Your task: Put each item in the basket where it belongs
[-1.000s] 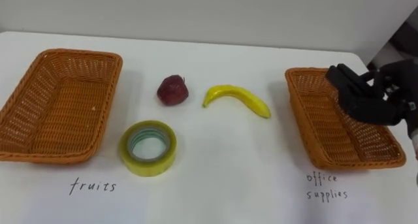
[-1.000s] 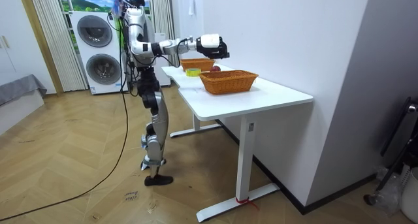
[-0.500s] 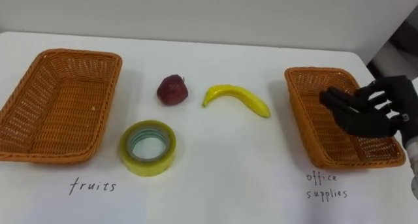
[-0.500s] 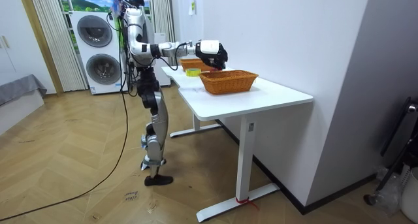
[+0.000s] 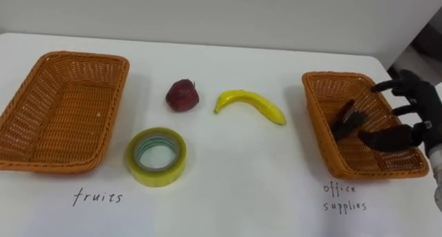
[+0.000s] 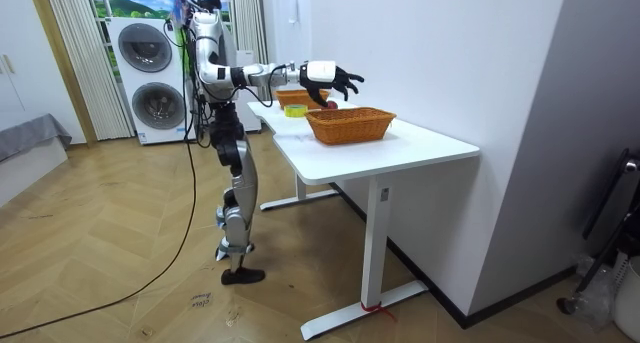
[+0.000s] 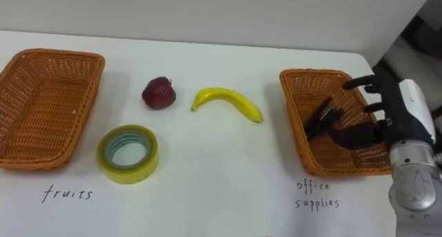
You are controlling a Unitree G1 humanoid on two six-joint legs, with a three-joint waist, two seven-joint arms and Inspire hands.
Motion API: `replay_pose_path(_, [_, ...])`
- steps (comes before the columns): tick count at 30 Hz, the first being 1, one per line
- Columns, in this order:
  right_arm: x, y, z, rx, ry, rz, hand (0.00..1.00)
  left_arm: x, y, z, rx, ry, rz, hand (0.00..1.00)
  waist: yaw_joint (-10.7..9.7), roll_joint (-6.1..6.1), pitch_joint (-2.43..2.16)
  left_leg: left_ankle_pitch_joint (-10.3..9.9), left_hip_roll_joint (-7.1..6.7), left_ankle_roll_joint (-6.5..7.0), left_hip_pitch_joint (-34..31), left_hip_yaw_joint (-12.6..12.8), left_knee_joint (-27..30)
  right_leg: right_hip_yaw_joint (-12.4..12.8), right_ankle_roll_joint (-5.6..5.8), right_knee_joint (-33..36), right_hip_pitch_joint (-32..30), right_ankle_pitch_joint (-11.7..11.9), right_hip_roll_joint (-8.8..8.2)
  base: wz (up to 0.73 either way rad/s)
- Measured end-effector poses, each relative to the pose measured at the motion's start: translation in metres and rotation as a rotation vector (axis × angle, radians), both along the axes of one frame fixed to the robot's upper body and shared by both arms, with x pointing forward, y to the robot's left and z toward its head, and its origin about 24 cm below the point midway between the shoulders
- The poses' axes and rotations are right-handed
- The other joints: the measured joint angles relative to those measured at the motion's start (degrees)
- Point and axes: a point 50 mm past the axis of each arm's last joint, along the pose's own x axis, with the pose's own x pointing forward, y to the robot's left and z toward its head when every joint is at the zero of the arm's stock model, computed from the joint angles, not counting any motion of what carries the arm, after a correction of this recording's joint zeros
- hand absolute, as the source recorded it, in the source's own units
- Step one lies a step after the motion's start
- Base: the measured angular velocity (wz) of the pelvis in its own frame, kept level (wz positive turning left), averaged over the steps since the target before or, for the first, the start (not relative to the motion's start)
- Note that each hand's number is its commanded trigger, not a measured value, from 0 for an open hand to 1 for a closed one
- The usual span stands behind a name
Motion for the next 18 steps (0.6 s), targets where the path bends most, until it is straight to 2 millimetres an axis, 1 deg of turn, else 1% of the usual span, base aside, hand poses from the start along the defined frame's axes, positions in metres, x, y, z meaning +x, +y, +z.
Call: replay_pose_path(18, [0.0008,0.0011,0.0031,-0.003,-0.016,0.003,0.00,-0.0004,0.0006,0.0005,0.016,-0.002,0.001,0.00,0.1,0.26,0.03,0.0,0.01,-0.01,0.1,0.0,0.0,0.0,0.00,0.1,0.1,0.0,0.01,0.00])
